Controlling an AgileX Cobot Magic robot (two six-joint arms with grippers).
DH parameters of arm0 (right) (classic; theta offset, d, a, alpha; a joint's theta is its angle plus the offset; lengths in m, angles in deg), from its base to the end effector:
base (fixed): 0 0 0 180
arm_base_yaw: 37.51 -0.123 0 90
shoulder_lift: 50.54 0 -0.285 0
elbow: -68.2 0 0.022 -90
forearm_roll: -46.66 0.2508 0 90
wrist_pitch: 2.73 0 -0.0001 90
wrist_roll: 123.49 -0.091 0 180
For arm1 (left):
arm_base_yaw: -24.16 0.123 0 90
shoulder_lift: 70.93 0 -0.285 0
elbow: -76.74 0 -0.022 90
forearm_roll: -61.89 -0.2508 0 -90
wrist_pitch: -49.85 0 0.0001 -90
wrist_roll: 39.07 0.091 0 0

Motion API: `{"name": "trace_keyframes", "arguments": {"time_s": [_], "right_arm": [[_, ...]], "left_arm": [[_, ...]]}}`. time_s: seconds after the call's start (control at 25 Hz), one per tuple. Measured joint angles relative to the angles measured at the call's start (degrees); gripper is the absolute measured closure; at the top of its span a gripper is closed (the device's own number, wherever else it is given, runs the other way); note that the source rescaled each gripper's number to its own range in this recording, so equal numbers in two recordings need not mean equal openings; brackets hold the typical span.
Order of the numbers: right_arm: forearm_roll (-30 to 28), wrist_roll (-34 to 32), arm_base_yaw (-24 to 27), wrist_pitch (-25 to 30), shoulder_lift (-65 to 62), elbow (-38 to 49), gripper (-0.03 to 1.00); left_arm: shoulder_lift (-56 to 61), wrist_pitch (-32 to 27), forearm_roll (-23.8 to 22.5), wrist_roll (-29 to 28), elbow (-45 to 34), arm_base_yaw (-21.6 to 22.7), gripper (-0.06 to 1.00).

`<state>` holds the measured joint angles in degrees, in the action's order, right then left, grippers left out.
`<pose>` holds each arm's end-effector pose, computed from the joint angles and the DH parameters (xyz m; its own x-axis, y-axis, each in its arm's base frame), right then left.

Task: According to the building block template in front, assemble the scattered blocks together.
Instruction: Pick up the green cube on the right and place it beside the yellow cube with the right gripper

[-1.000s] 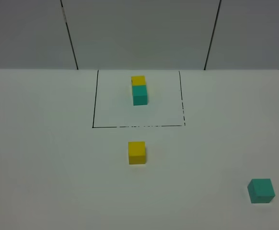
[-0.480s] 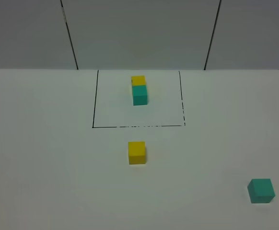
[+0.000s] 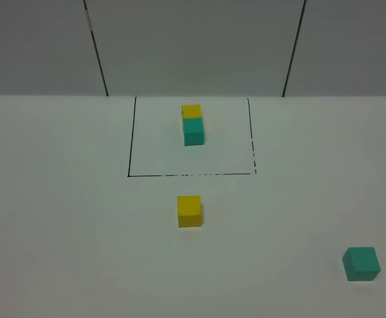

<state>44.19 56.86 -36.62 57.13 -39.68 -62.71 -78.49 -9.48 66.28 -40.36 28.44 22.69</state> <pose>0.0050 -0.0035 0.2761 -0.4979 -0.0200 -0.8670 0.0341 0.9985 -0.0426 -0.0053 -0.0059 0.2808 -0.4288 -0.0505 -0.9020 0.0589 0.9948 -0.0837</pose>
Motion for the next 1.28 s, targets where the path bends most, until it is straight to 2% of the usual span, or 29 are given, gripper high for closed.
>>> {"name": "trace_keyframes", "arguments": {"time_s": [0.36,0.6,0.8,1.0,1.28], "right_arm": [[-1.1,0.0,0.0,-0.1,0.0,0.0,0.24],[-1.5,0.0,0.0,-0.2,3.8,0.0,-0.03],[-0.5,0.0,0.0,-1.5,17.4,-2.5,-0.03],[-0.1,0.0,0.0,-4.0,35.8,-8.7,-0.03],[7.0,2.1,-0.1,-9.5,62.3,-15.9,-0.03]], "left_arm": [[0.0,0.0,0.0,0.0,0.0,0.0,0.30],[0.0,0.0,0.0,0.0,0.0,0.0,0.30],[0.0,0.0,0.0,0.0,0.0,0.0,0.30],[0.0,0.0,0.0,0.0,0.0,0.0,0.30],[0.0,0.0,0.0,0.0,0.0,0.0,0.30]]}}
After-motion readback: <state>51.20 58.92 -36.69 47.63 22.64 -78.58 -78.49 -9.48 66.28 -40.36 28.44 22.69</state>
